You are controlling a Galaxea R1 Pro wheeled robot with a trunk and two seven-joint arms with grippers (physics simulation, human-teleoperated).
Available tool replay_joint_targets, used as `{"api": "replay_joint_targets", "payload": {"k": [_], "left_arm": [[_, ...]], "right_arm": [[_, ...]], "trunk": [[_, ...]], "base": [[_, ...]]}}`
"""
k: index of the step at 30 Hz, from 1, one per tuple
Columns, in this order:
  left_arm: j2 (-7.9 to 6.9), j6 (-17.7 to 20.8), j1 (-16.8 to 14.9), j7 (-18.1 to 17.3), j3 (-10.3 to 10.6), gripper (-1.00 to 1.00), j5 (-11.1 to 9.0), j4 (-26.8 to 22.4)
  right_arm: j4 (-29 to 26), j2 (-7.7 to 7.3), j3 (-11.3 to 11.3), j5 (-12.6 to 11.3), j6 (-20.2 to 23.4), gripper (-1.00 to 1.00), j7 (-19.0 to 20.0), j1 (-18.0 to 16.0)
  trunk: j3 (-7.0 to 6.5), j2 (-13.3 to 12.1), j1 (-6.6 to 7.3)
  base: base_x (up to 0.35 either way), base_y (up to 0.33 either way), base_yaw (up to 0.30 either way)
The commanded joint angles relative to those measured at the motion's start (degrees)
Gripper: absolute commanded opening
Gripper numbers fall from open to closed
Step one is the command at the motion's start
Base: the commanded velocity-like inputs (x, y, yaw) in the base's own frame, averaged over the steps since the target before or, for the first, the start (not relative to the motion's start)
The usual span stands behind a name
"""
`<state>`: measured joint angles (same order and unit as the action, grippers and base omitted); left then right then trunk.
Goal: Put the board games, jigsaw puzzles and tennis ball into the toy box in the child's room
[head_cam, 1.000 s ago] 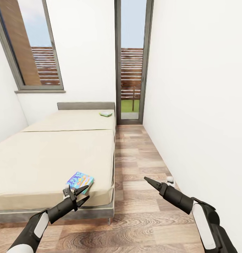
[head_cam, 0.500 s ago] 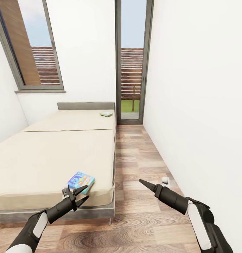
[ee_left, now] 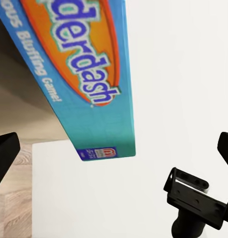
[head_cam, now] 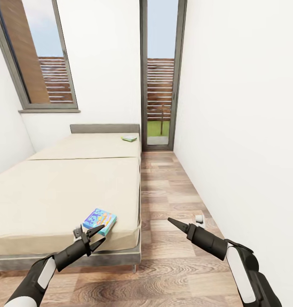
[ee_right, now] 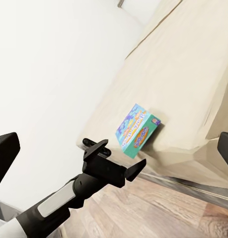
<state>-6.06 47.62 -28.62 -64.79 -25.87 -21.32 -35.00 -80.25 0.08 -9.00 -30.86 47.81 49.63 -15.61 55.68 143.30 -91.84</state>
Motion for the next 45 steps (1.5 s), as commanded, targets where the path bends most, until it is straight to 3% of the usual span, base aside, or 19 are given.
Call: {"api": "replay_joint_targets", "payload": {"k": [1, 45], "left_arm": [[-0.02, 0.37, -0.03, -0.08, -0.06, 1.0, -0.13, 0.02], [-0.26, 0.46, -0.03, 0.01, -0.06, 1.0, -0.13, 0.02]], "right_arm": [[0.0, 0.01, -0.05, -0.08, 0.27, 1.0, 0.12, -0.03], [0.0, 0.01, -0.05, -0.25, -1.75, 1.0, 0.12, -0.03]], "trunk": [[0.05, 0.02, 0.01], [0.05, 0.02, 0.01]], "base": [[0.0, 0.003, 0.0], [0.02, 0.007, 0.0]]}}
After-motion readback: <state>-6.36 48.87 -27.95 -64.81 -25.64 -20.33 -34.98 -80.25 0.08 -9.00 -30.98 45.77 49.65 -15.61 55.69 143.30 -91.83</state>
